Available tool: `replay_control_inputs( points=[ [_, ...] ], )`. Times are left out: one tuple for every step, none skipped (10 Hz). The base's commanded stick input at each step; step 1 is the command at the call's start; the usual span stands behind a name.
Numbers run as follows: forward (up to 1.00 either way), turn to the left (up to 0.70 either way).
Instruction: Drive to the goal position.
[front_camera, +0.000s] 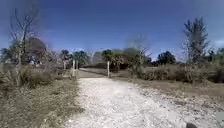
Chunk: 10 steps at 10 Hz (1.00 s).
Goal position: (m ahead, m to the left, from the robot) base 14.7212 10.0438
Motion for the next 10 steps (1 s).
replay_control_inputs(
  points=[
    [0.7, 0.26],
    [0.7, 0.0],
    [0.7, 0.0],
    [0.7, 0.0],
    [0.7, 0.0],
    [0.7, 0.0],
    [0.7, 0.0],
    [0.7, 0.0],
    [0.7, 0.0],
    [0.7, 0.0]
  ],
)
